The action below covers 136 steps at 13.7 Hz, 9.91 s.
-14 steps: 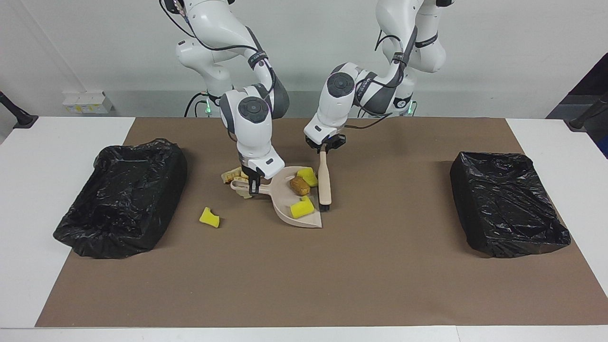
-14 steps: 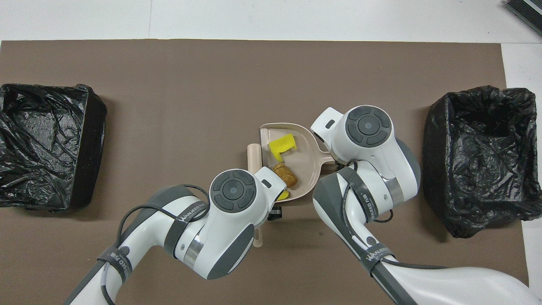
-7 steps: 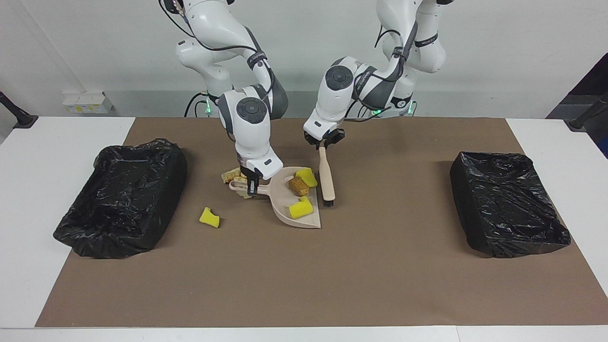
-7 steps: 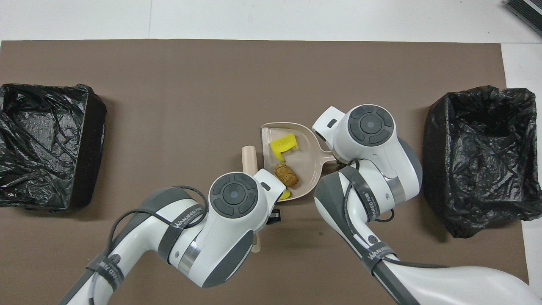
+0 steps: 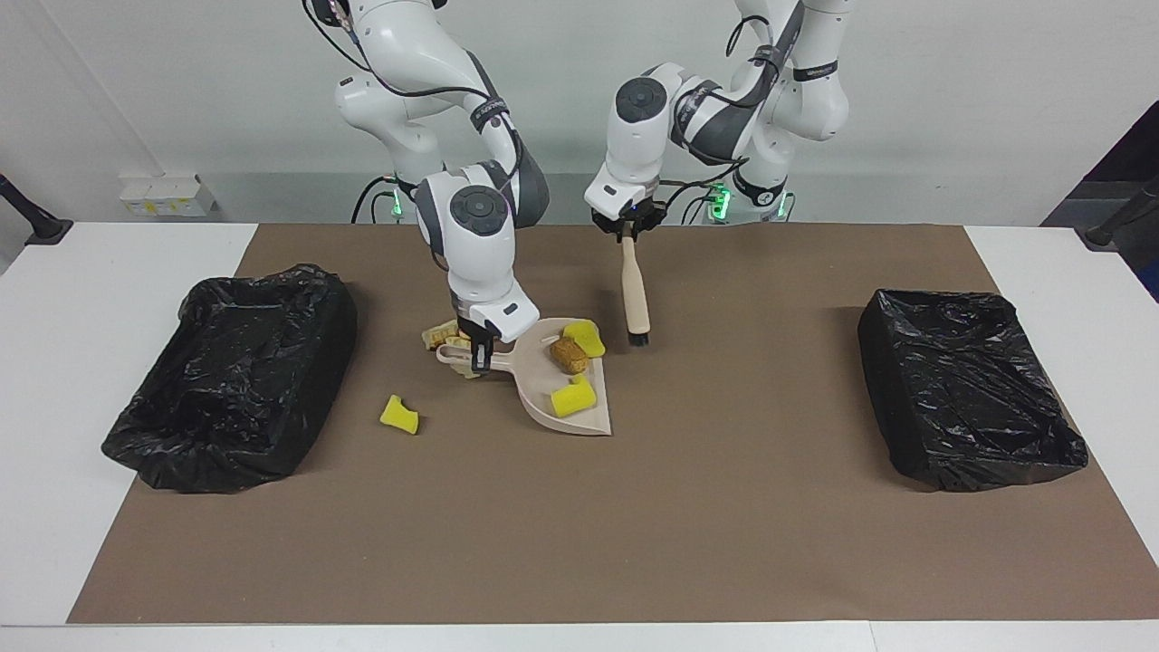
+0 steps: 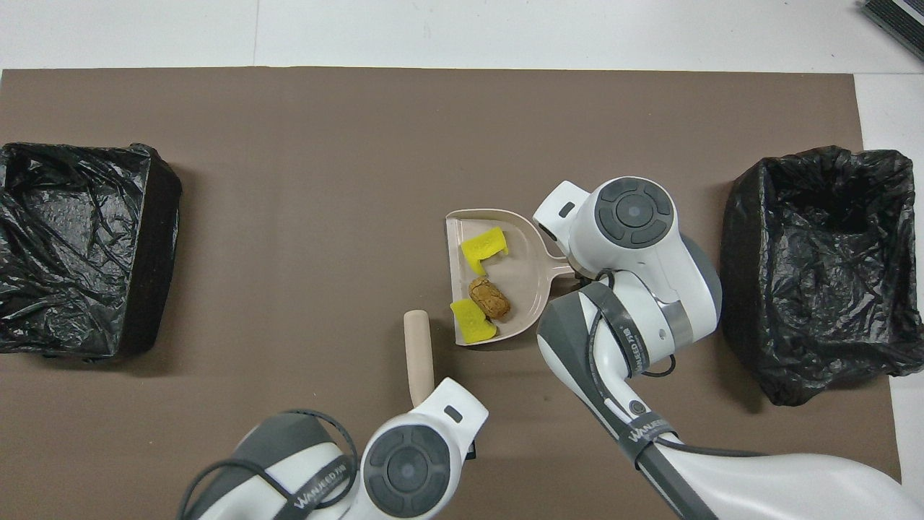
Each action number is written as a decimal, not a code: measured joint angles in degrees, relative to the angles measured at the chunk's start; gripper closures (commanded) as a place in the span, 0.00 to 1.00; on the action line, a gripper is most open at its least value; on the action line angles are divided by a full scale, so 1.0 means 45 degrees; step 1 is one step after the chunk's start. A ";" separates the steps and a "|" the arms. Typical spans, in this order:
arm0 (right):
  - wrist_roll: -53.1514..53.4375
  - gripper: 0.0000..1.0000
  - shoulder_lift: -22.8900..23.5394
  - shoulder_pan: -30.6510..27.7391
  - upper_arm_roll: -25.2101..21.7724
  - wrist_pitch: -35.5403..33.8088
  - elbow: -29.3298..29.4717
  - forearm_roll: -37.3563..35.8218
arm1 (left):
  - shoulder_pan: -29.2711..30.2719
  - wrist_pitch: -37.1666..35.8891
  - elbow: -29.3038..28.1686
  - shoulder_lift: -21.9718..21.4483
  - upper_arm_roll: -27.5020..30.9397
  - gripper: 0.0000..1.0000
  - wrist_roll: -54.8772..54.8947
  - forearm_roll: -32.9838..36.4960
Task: Sweep and dump trash in bin
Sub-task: 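Carry the dustpan toward the far bin while the left gripper withdraws, then tip the dustpan over the bin with the right gripper, then lift the emptied dustpan out of the bin with the right gripper, then set the dustpan down at the table center with the right gripper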
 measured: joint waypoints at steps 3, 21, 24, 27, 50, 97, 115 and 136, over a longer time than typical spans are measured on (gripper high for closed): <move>-0.0243 1.00 -0.0154 -0.0131 -0.0002 -0.0020 0.0208 0.0019 | -0.0965 0.1009 -0.1087 -0.0200 -0.0060 1.00 -0.0991 0.0001; -0.5982 1.00 -0.0827 -0.5754 -0.0129 -0.2696 0.2537 0.1428 | 0.1206 0.0977 -0.0682 -0.0222 0.0341 0.00 -0.1327 0.0400; -0.6792 1.00 -0.0831 -0.6796 -0.0132 -0.3324 0.2964 0.1436 | 0.3055 0.0324 -0.0053 -0.0342 0.0415 0.00 -0.0380 0.0928; -0.7331 1.00 -0.0836 -0.7810 -0.0149 -0.3883 0.3359 0.1433 | 0.4689 -0.1250 0.0891 -0.0563 0.0435 0.00 0.1360 0.1014; -0.8629 1.00 -0.0877 -1.0177 -0.0159 -0.2764 0.3799 -0.4343 | 1.2031 -0.5172 0.5330 -0.1261 0.0423 0.00 1.2311 0.1503; 0.5725 1.00 -0.2910 -0.4011 0.0144 -0.4157 0.0830 -0.0140 | 1.2018 -0.6621 0.8636 0.0070 0.0149 0.00 1.2308 0.1500; 2.1666 0.01 0.2209 0.2032 0.0208 0.3080 0.1804 0.2183 | 1.2018 -0.6621 0.8636 0.0070 0.0149 0.00 1.2308 0.1500; 2.3352 0.00 -0.3942 0.4198 0.0358 -0.2273 -0.2420 0.3154 | 1.2018 -0.6622 0.8636 0.0070 0.0149 0.00 1.2308 0.1500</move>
